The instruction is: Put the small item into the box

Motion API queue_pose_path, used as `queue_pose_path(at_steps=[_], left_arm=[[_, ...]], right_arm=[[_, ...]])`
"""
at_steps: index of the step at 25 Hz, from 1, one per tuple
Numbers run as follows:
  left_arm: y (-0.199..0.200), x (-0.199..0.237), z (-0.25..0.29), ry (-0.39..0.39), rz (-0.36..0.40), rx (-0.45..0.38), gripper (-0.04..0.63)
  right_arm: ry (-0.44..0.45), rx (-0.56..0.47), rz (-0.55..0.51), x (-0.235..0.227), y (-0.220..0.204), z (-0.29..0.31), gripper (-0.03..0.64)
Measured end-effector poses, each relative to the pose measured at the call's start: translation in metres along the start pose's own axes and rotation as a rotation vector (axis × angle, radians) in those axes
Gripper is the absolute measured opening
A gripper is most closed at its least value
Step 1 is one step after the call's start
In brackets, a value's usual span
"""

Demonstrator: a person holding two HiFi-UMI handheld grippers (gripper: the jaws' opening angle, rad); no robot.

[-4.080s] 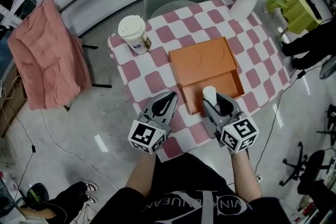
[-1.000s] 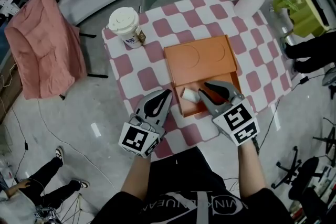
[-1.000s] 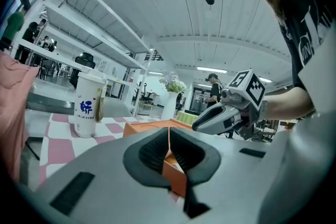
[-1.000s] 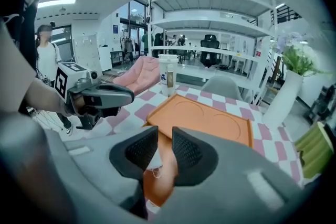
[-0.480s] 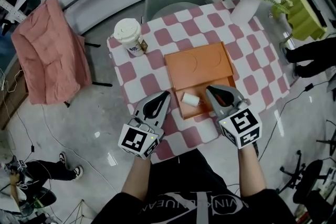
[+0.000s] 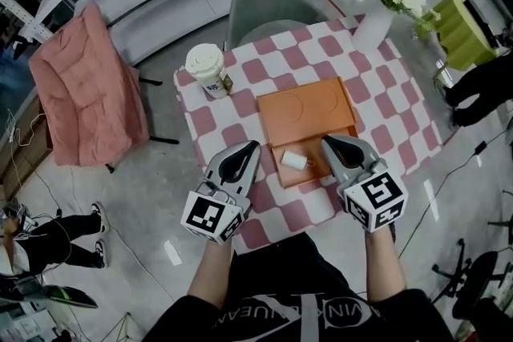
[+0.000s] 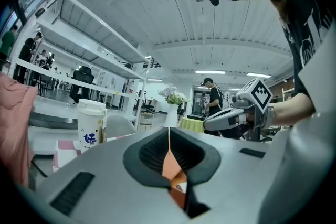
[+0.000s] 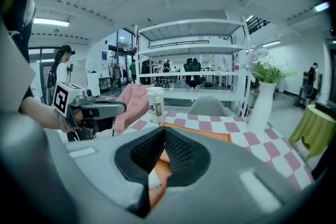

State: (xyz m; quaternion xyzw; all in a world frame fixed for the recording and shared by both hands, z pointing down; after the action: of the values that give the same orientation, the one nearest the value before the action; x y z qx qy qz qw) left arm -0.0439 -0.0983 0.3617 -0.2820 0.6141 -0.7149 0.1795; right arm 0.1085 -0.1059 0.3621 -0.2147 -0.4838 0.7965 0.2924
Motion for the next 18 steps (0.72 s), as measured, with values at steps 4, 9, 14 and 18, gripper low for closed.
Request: queue_pose_path(at_steps=[4,9,14,18], left_arm=[[0.008,0.000,-0.002,0.001,0.012,-0.012,0.014],[0.021,0.000,-0.007,0.012,0.008,-0.031,0.014],[0.032,0.002,-0.012,0.022,0.010,-0.051,0.014],[0.040,0.001,-0.017,0.027,0.012,-0.068,0.014]], right_arm=[[0.004,-0.053,0.024,0.001,0.010,-0.007,0.006],[-0.007,-0.104,0.035,0.004,0.021,-0.014,0.006],[-0.029,-0.147,0.040,0.005,0.030,-0.021,0.006],[-0.035,-0.175,0.042,0.005,0.037,-0.028,0.006]])
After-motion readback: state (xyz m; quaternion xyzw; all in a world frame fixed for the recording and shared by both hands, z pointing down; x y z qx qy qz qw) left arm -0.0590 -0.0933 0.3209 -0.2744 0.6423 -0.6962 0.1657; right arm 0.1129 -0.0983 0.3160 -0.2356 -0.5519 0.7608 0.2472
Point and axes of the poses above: the fingertips, and each gripper's own axes: z forward along the fingers, x to its left, y out of its top, the point moved 2 cm from there along -z, backward along the fingers
